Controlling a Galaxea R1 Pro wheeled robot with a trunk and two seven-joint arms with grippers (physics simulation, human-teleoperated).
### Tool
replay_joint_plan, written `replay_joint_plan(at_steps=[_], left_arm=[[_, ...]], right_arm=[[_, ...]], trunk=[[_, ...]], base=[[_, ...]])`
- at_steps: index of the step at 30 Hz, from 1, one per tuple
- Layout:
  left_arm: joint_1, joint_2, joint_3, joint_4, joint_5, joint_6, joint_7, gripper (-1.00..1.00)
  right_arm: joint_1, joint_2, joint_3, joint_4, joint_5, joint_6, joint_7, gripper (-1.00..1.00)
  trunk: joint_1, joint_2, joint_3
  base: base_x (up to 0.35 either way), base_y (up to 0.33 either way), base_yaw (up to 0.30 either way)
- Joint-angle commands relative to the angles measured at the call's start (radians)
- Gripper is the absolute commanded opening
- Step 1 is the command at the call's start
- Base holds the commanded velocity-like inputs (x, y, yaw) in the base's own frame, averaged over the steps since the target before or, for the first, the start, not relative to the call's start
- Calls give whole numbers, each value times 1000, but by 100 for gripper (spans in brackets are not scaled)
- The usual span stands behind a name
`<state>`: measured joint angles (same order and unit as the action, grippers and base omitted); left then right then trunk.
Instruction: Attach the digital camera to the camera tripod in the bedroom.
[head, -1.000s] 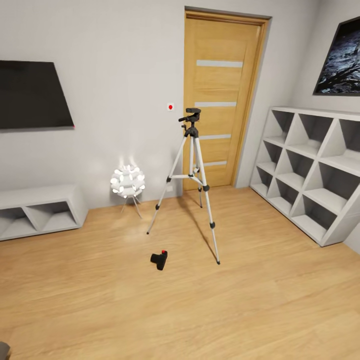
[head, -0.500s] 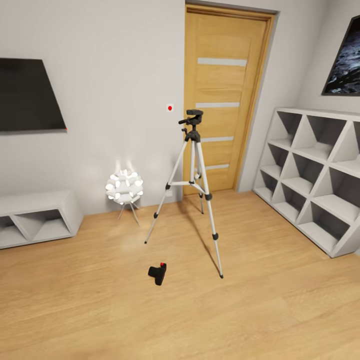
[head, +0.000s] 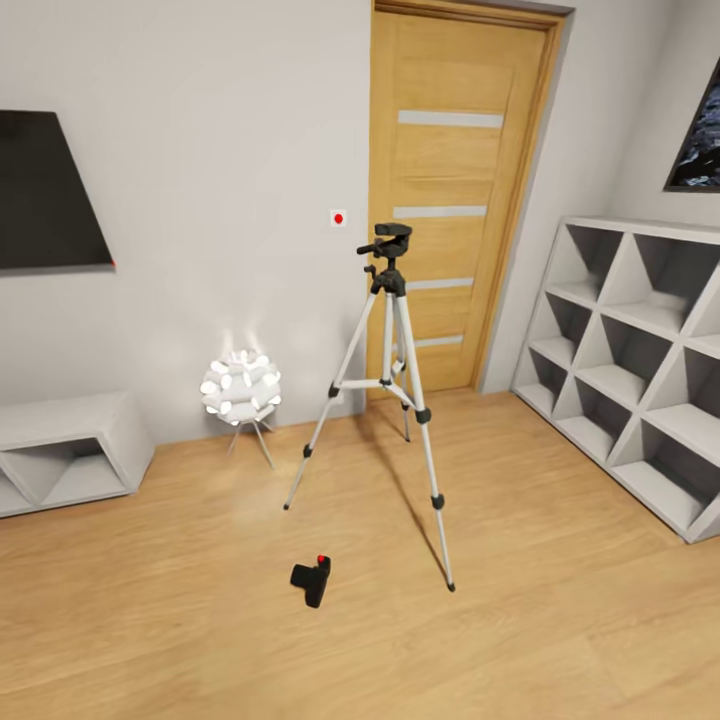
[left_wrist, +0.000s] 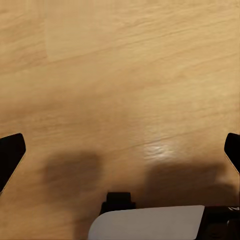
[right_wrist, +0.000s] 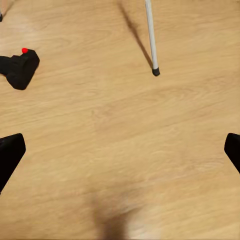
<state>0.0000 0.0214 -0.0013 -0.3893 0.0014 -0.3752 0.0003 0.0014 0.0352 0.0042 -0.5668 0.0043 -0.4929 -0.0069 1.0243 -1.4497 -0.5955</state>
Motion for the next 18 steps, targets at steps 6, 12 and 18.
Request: replay_joint_plan(at_steps=[6, 12, 18], left_arm=[[0, 0, 0, 0, 1, -2, 0, 100], [0, 0, 0, 0, 0, -2, 0, 100], [0, 0, 0, 0, 0, -2, 0, 100]], right_arm=[[0, 0, 0, -1, 0, -1, -1, 100], [0, 1, 2, -1, 0, -1, -1, 100], [0, 1, 2, -1, 0, -1, -1, 100]], trunk=[[1, 0, -1], [1, 0, -1], [1, 0, -1]], base=[[349, 0, 0], [338, 0, 0], [160, 0, 0]])
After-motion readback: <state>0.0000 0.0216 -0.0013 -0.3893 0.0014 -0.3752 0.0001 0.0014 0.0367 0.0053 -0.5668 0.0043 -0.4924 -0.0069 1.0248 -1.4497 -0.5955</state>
